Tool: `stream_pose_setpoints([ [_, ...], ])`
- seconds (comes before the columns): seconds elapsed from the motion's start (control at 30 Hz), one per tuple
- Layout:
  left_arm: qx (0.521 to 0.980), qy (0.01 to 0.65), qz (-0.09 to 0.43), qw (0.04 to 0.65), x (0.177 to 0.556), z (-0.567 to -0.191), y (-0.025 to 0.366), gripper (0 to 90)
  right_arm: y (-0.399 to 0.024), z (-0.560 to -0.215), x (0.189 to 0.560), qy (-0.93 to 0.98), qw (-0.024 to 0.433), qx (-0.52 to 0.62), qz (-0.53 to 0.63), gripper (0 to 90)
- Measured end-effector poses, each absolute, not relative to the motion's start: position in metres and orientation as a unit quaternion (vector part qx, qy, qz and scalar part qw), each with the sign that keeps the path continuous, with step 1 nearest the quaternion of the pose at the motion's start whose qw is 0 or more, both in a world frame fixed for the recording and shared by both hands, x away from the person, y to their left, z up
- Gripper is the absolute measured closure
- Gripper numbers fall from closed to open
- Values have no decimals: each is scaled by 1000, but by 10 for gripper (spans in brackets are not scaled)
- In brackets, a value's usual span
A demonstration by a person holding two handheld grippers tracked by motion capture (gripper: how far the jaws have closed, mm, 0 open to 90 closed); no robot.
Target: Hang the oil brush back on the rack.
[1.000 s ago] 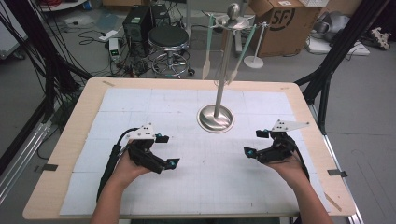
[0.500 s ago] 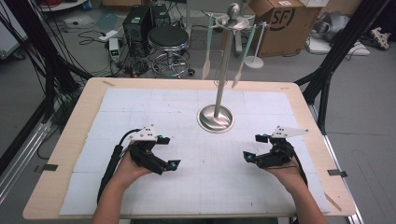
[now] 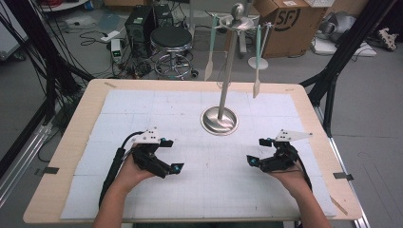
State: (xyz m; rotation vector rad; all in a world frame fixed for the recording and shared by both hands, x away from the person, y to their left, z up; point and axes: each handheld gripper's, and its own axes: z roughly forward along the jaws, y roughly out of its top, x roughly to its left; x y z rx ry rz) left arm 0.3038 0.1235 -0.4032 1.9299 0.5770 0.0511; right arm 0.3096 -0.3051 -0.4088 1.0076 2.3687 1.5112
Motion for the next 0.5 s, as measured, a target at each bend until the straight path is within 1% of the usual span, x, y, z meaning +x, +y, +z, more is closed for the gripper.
stream_pose_setpoints([
  [0.5,808,249,23,534,306,-404,125,22,-303,-411,311,796,71,334,499,23],
])
